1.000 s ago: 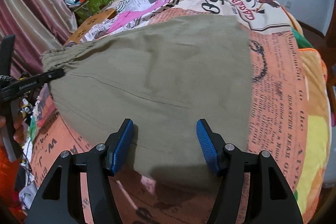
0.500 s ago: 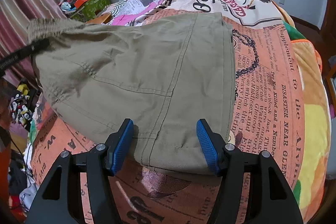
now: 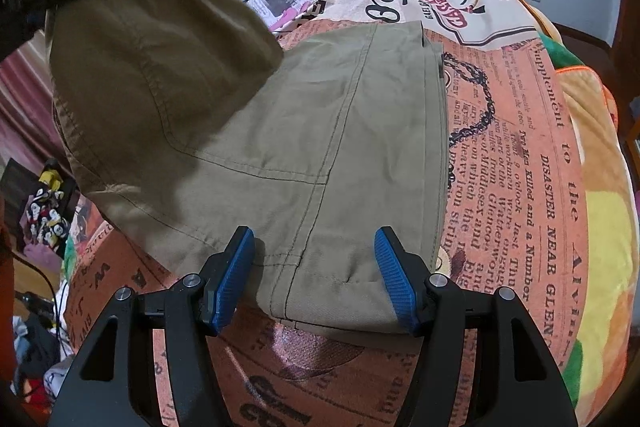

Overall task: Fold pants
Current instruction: 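Lift the waistband with the left gripper and fold it over the pants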

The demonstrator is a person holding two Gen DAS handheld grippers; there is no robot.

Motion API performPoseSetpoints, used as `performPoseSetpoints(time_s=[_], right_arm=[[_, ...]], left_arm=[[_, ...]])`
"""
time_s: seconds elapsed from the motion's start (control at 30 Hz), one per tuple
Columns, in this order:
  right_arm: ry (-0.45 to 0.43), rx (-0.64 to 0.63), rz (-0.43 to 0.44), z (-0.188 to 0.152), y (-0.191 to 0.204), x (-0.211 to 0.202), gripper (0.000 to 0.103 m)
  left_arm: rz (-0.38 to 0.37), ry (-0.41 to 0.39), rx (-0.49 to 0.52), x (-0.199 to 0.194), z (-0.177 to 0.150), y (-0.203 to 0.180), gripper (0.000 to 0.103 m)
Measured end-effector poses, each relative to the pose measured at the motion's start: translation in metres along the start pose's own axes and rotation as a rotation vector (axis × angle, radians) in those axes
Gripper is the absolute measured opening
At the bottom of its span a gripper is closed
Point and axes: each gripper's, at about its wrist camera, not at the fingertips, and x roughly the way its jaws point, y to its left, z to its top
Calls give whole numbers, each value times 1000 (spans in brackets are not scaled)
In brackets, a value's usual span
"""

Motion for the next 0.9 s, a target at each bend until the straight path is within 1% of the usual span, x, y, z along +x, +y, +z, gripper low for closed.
performPoseSetpoints(time_s=[0.07,0.2,0.3,0.43,0.47,0.53,0.63,0.83,0.9], right_arm=[[-7,6,0,0,-2,-3,59],[-54,52,4,0,-16,-23,59],[-66,84,-17,-2,-30,-32,59],[-30,130,-37,-10,-46,-23,59],[-21,143,-34,-14,-50,-19,59],[-31,161,-16,-17,-55,-17,62],[-26,194,9,-16,-61,-14,62],[-30,180,-1,-16,-62,-15,62],[-31,181,0,-18,-63,-16,62]], left_arm=[[-19,17,14,3,1,-9,26],[-36,27,49,4,-1,-25,25],[-48,30,62,5,-1,-35,25],[-78,36,64,9,2,-43,25],[-88,40,66,10,2,-47,25],[-97,47,76,13,2,-54,25],[-117,64,81,19,1,-64,25],[-165,98,91,30,-4,-81,25],[-203,124,82,35,-6,-86,25]])
